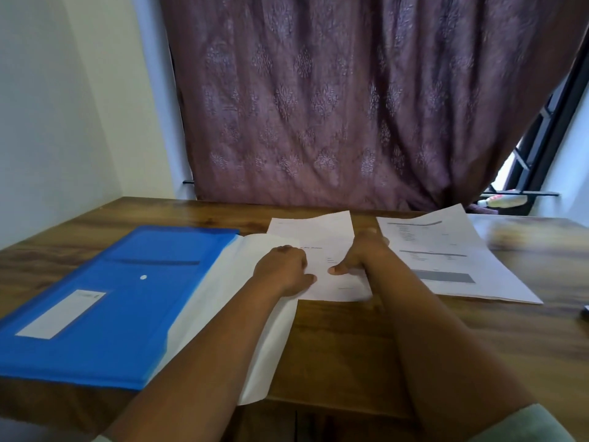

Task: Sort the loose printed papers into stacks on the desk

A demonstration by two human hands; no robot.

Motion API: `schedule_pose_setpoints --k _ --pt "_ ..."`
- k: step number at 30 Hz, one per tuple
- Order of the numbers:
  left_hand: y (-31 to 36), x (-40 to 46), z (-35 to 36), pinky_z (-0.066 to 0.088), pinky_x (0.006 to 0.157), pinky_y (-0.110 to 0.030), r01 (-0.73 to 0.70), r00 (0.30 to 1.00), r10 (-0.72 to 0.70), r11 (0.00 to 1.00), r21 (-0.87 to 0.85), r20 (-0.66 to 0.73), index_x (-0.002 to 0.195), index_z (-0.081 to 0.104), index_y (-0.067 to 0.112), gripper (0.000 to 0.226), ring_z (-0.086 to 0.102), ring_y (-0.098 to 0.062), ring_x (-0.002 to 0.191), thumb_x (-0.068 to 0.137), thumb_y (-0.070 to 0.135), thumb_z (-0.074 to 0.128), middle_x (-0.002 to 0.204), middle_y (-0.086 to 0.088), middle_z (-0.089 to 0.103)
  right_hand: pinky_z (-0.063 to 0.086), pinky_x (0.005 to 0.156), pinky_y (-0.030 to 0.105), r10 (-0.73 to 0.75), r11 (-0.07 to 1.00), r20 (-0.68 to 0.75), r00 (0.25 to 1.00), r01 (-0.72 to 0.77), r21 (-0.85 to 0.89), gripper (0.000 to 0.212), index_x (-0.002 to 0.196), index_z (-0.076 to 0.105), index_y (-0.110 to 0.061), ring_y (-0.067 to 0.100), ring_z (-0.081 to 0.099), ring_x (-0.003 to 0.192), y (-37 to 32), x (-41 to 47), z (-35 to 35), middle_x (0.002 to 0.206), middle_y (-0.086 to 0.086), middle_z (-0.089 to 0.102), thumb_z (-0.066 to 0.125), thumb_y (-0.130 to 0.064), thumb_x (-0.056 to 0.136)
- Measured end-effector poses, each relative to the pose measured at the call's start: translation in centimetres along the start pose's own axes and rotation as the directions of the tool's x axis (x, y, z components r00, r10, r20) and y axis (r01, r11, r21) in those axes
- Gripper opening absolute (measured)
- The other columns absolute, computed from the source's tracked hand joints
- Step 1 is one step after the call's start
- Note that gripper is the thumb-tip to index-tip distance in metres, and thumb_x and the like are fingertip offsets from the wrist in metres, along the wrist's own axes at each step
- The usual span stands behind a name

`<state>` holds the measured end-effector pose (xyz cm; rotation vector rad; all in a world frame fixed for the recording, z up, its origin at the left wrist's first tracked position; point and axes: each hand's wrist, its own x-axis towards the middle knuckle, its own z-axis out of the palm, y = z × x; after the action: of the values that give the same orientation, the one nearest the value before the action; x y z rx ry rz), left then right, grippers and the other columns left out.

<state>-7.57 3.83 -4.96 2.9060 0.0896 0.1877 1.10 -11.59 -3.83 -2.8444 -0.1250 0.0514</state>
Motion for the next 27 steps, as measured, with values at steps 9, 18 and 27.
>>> schedule_pose_setpoints --k 9,18,27 --pt "-1.3 0.4 0.3 0.045 0.092 -0.028 0.034 0.999 -0.044 0.961 -0.273 -0.03 0.124 0.057 0.024 0.041 0.056 -0.018 0.115 0.092 0.05 0.06 0.131 0.003 0.059 0.039 0.104 0.036 -0.055 0.946 0.08 0.995 0.026 0.324 0.05 0.136 0.046 -0.001 0.032 0.046 0.128 0.5 -0.9 -0.9 0.141 0.016 0.048 0.06 -0.029 0.096" --pt "-0.5 1.8 -1.8 0.039 0.111 -0.043 0.011 0.945 -0.236 0.712 -0.702 -0.225 0.151 0.027 0.021 0.081 0.038 -0.025 0.14 0.088 0.059 0.06 0.156 -0.001 0.035 0.044 0.086 0.024 0.15 0.507 -0.522 0.839 0.388 0.77 0.037 0.134 0.052 -0.01 0.017 0.055 0.107 4.9 -2.5 -6.4 0.121 0.0 0.058 0.055 -0.019 0.098" --pt "0.8 4.1 -6.0 0.052 0.065 -0.017 -0.255 0.881 -0.288 0.38 -0.889 -0.376 0.101 0.052 0.019 0.01 0.064 -0.009 0.087 0.099 0.027 0.057 0.098 0.002 0.067 0.05 0.093 0.033 0.007 0.365 -0.464 0.886 0.429 0.826 0.054 0.128 0.057 -0.021 0.013 0.061 0.107 3.3 -3.5 -5.0 0.116 -0.006 0.065 0.077 -0.039 0.08"
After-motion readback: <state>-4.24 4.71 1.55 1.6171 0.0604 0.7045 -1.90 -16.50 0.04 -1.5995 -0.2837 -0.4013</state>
